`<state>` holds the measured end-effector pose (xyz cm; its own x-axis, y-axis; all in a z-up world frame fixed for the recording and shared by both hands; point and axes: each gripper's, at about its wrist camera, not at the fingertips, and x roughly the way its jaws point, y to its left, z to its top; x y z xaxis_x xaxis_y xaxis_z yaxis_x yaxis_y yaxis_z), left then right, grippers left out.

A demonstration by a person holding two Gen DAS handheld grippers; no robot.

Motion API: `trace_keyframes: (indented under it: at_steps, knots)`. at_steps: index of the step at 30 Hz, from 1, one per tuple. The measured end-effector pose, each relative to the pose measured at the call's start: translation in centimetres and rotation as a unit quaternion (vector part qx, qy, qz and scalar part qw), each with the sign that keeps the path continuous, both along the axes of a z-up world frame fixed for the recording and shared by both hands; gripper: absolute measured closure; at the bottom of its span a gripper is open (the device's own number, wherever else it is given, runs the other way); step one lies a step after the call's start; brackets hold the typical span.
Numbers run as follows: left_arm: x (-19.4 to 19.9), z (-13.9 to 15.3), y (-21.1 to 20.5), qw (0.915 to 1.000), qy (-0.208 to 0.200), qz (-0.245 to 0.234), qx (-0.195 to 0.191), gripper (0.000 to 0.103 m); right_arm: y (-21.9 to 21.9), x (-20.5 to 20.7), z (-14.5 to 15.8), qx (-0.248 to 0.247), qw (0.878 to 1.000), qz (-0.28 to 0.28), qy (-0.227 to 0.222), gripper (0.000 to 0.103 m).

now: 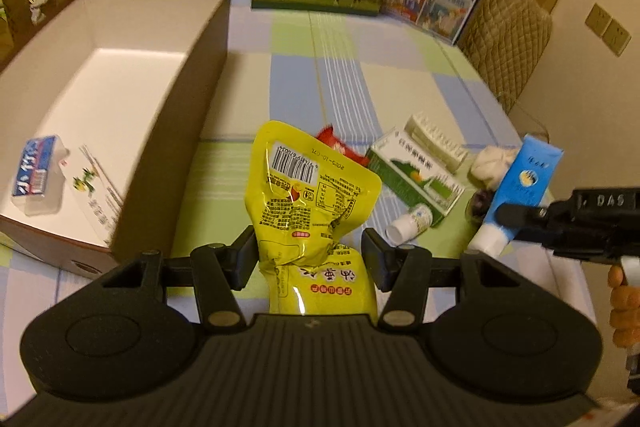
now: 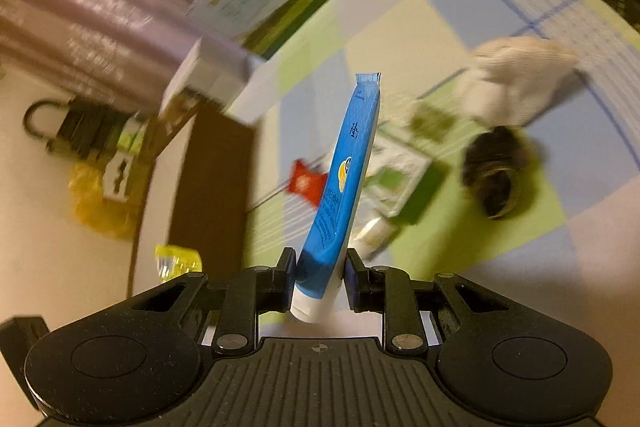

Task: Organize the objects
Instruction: 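Carry the packet and tube into the storage box and open both tools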

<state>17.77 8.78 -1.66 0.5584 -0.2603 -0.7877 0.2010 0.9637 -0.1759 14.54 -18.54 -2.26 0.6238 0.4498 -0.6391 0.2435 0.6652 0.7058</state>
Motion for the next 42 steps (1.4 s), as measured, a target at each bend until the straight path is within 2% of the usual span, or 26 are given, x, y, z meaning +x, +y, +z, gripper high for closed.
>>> trace_keyframes:
  at_steps: [6, 13, 19, 21, 27, 33, 42]
  knots:
    - [-0.8, 2.6, 2.5, 0.9992, -0.026, 0.03, -0.005, 0.052, 4.5, 2.0, 2.2, 0.005, 0.997, 0.068, -0.026, 0.081]
    - [-1.3, 4.8, 7.2, 0.9957, -0.049, 0.078, -0.004, 0.052, 10.8, 5.2, 4.2, 0.012, 0.987, 0.146, -0.061, 0.081]
    - [-0.8, 6.1, 11.4, 0.991, -0.065, 0.117, 0.004, 0.052, 16.6, 8.6, 5.5, -0.006, 0.977, 0.193, -0.085, 0.081]
    - [-0.4, 6.4, 12.6, 0.9909, -0.068, 0.116, 0.004, 0.052, 18.1, 9.7, 5.5, -0.013, 0.975, 0.202, -0.089, 0.081]
    - [1.5, 6.3, 15.4, 0.9904, -0.066, 0.121, 0.01, 0.052, 22.3, 12.6, 5.0, -0.05, 0.971, 0.223, -0.076, 0.081]
    - [4.0, 5.0, 17.1, 0.9919, -0.048, 0.117, 0.014, 0.052, 25.3, 15.5, 3.6, -0.116, 0.962, 0.24, -0.05, 0.081]
    - [8.9, 2.6, 18.2, 0.9947, -0.01, 0.101, 0.014, 0.052, 28.9, 20.4, 1.4, -0.216, 0.935, 0.28, -0.004, 0.081]
